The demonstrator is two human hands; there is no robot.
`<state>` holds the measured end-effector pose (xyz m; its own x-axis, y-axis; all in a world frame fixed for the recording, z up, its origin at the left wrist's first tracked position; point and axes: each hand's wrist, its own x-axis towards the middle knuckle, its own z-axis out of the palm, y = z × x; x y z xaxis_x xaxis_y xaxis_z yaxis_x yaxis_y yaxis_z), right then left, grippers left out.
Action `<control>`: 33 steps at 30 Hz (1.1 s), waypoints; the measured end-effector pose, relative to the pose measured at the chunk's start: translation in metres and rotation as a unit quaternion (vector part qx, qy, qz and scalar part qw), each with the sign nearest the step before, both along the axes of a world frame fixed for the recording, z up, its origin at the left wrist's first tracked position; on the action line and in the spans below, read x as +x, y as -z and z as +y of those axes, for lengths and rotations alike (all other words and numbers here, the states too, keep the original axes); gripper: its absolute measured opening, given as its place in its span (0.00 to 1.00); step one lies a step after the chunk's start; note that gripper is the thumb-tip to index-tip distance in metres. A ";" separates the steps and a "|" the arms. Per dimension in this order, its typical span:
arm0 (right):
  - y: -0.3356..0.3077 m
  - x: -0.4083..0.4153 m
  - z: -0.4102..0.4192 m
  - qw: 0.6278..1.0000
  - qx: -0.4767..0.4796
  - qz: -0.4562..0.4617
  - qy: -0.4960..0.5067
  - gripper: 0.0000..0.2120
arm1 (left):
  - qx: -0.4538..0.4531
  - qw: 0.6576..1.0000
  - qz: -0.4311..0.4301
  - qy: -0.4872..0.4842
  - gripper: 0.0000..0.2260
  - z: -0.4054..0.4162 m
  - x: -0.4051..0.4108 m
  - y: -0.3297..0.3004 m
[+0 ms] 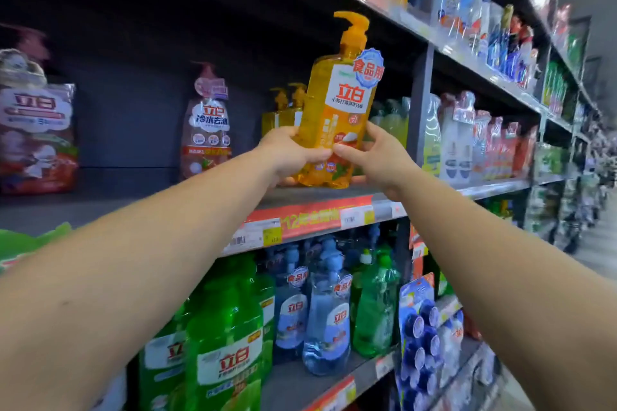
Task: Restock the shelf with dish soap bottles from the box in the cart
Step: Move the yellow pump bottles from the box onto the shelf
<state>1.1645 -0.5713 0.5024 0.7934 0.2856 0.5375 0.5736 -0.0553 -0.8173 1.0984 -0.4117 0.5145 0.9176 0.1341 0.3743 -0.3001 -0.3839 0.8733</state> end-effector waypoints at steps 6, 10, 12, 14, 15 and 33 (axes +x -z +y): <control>0.007 0.075 0.000 0.999 -0.032 0.014 -0.013 0.17 | 0.111 0.990 0.051 -0.073 0.29 -0.003 0.066 -0.002; 0.011 0.123 -0.001 0.996 -0.075 0.012 -0.053 0.18 | 0.139 0.973 0.119 -0.140 0.24 -0.010 0.107 0.002; 0.010 0.145 0.001 0.994 -0.075 0.015 -0.075 0.21 | 0.126 0.970 0.125 -0.164 0.16 -0.014 0.121 0.003; 0.007 0.163 0.003 0.992 -0.082 0.012 -0.094 0.23 | 0.137 0.962 0.126 -0.200 0.16 -0.015 0.131 0.004; 0.007 0.171 0.003 0.991 -0.087 0.007 -0.102 0.25 | 0.155 0.955 0.126 -0.220 0.19 -0.015 0.136 0.005; 0.008 0.218 0.004 0.963 -0.173 0.023 -0.204 0.23 | 0.234 0.902 0.163 -0.323 0.24 -0.026 0.147 0.023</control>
